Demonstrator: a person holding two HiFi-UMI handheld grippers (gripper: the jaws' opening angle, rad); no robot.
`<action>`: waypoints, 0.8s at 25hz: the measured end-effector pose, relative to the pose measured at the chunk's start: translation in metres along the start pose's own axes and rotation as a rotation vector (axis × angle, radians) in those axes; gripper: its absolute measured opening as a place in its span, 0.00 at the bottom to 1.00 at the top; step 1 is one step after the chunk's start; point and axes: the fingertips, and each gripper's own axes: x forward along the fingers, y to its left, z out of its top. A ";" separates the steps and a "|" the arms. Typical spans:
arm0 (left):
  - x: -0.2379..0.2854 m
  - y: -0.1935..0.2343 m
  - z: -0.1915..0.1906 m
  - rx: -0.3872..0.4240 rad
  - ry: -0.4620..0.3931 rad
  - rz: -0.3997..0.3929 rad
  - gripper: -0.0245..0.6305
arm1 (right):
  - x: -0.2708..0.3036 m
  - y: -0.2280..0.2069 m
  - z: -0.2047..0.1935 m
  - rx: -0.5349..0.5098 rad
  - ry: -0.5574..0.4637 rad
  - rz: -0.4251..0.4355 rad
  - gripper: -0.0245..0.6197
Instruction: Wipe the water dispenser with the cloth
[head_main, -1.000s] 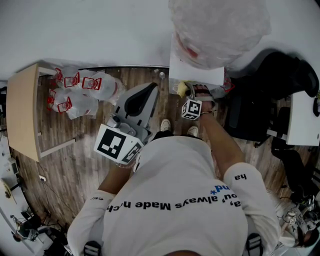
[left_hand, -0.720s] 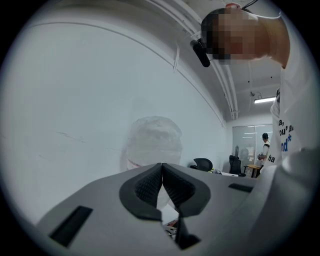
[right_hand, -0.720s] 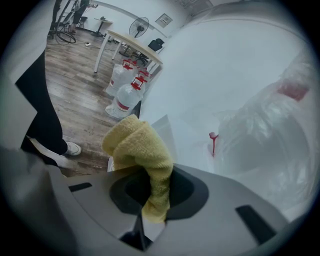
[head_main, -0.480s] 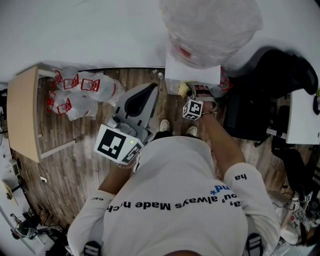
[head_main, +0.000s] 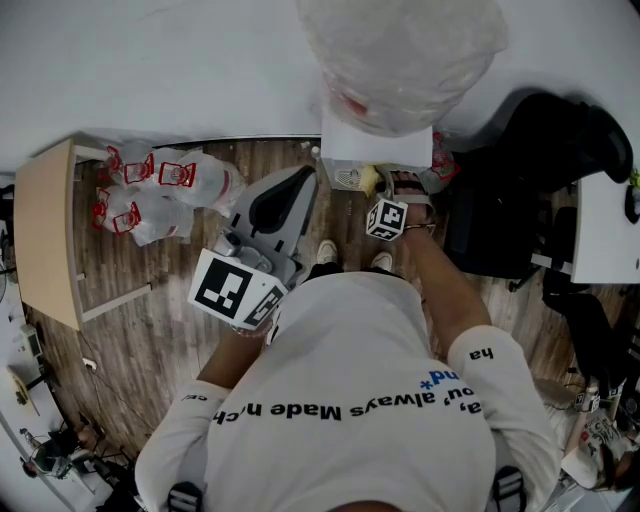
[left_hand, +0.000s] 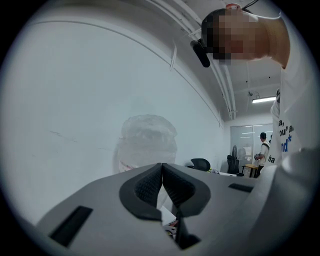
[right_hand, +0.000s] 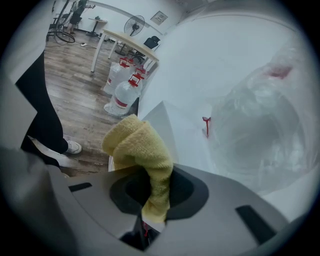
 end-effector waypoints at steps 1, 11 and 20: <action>0.002 -0.002 -0.001 0.000 0.000 -0.002 0.07 | 0.000 0.000 -0.004 0.003 0.003 -0.001 0.13; 0.013 -0.016 -0.003 0.001 0.000 -0.021 0.07 | -0.005 -0.002 -0.027 0.018 0.022 -0.002 0.13; 0.021 -0.028 -0.004 0.003 -0.002 -0.024 0.07 | -0.008 -0.005 -0.045 0.031 0.034 -0.005 0.13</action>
